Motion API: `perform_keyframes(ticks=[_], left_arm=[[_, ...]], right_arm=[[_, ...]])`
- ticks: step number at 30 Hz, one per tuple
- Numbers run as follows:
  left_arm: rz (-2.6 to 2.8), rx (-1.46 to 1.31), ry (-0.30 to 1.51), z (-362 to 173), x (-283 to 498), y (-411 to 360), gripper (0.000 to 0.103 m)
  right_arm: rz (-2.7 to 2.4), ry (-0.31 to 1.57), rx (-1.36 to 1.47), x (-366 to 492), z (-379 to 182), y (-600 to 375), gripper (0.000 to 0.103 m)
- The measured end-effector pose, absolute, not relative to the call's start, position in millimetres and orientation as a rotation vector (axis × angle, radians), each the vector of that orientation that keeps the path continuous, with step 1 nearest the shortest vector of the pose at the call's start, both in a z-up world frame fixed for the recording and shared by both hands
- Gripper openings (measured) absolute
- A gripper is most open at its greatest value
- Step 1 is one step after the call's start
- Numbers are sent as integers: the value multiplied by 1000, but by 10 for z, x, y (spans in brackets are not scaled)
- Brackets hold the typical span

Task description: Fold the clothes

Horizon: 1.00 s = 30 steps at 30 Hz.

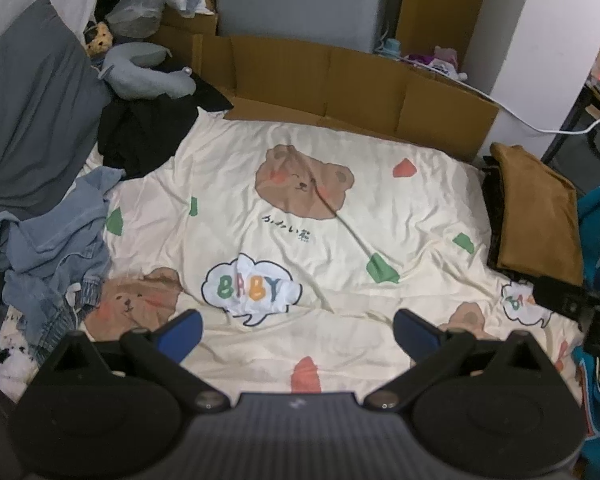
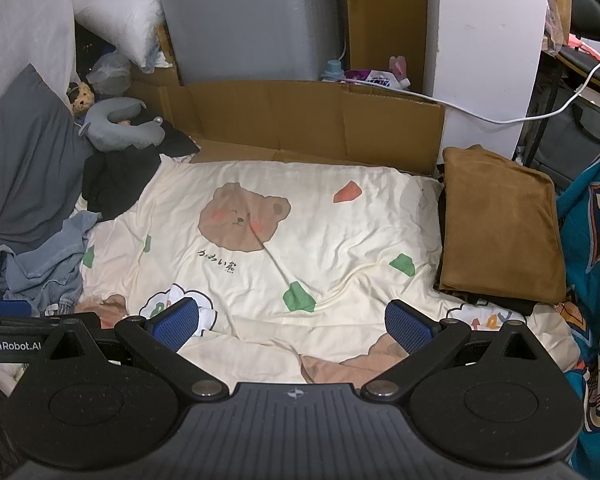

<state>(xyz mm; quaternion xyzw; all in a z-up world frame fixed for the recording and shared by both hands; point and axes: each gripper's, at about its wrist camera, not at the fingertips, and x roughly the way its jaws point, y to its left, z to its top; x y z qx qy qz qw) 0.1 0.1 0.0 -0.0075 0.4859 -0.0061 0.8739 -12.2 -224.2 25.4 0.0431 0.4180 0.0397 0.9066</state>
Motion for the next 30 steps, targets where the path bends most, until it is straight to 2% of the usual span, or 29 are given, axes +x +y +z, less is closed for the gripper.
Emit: perform_keyframes(ticks=[30], left_arm=[[-42,-23,1017,33,44,107,102]], right_arm=[[83,862,113,-61,212,-2202,102]])
